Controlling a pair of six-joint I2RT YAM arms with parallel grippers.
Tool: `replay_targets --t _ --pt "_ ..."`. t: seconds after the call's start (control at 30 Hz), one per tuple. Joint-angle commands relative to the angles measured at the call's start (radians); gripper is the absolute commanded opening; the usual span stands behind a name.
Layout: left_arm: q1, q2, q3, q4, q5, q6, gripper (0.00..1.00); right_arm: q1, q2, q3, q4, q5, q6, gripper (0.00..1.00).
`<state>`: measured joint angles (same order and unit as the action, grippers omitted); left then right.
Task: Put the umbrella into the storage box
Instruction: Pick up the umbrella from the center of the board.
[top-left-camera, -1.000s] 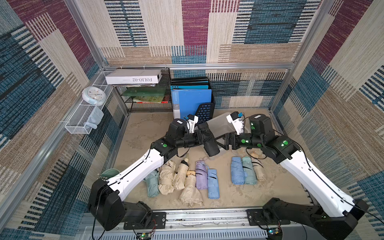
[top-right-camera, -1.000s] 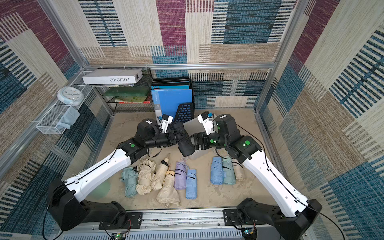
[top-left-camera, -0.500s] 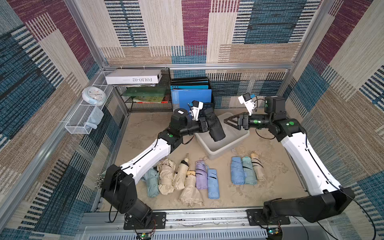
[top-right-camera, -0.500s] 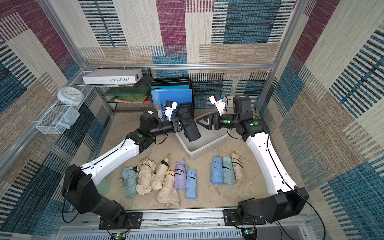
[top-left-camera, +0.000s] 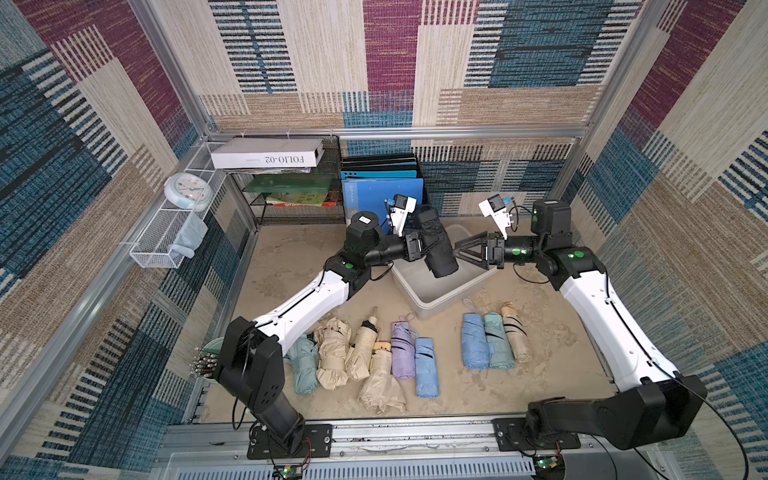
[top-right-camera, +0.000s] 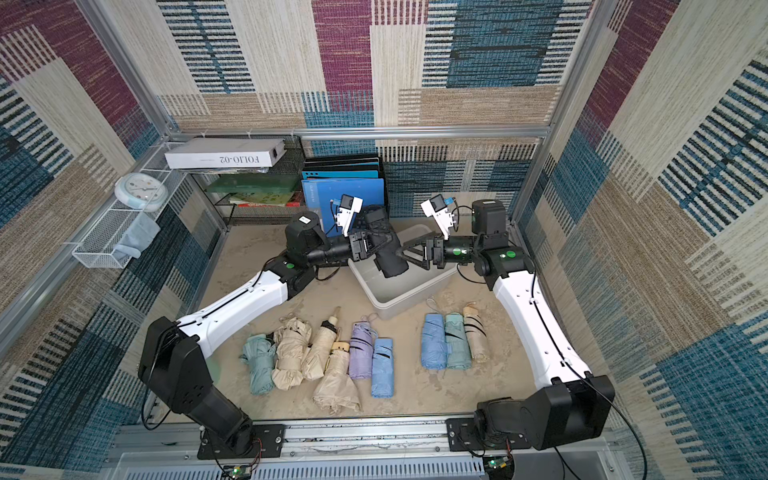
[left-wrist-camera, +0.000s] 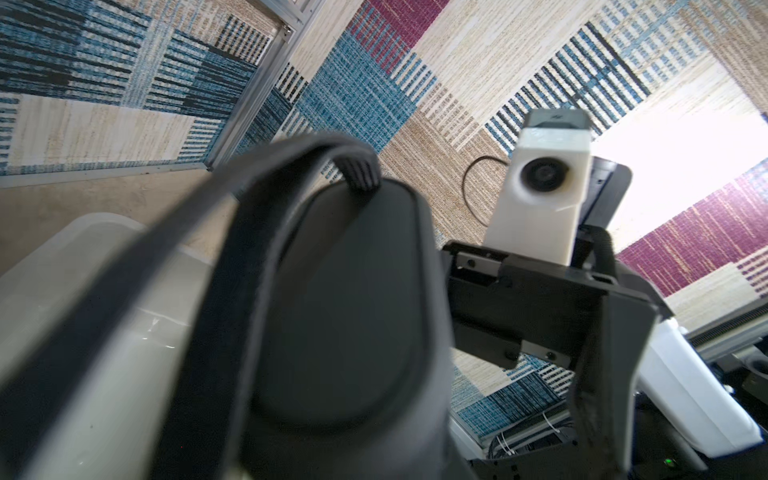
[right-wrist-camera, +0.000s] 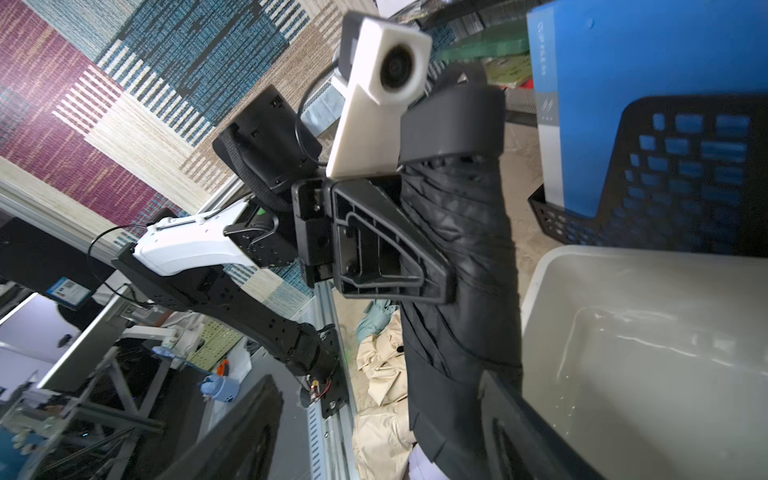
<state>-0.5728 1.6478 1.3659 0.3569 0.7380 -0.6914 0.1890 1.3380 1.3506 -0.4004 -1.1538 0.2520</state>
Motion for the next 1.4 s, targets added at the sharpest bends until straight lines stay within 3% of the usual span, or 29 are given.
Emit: replay_targets --t 0.0,0.2,0.57,0.77,1.03,1.3,1.37 --pt "-0.006 -0.004 0.004 0.124 0.059 -0.018 0.00 0.002 -0.022 -0.030 0.050 -0.072 0.018 0.80" --pt "-0.017 -0.016 -0.004 0.147 0.086 -0.022 0.00 0.014 -0.041 -0.096 0.085 -0.041 0.017 0.81" --pt "-0.022 -0.051 0.015 0.031 0.130 0.047 0.00 0.003 -0.047 -0.017 -0.099 0.117 -0.180 0.80" --pt "-0.029 -0.040 0.030 0.045 0.160 0.031 0.00 0.055 -0.024 -0.059 -0.032 0.000 -0.095 0.79" --pt "-0.035 -0.038 0.025 0.072 0.173 0.016 0.00 0.081 -0.036 -0.109 0.130 -0.087 0.038 0.60" --pt "-0.036 -0.040 0.013 0.089 0.178 0.000 0.00 0.113 -0.024 -0.116 0.162 -0.089 0.069 0.40" --pt "-0.036 -0.043 0.013 0.079 0.173 0.004 0.09 0.121 -0.023 -0.118 0.171 -0.086 0.076 0.36"
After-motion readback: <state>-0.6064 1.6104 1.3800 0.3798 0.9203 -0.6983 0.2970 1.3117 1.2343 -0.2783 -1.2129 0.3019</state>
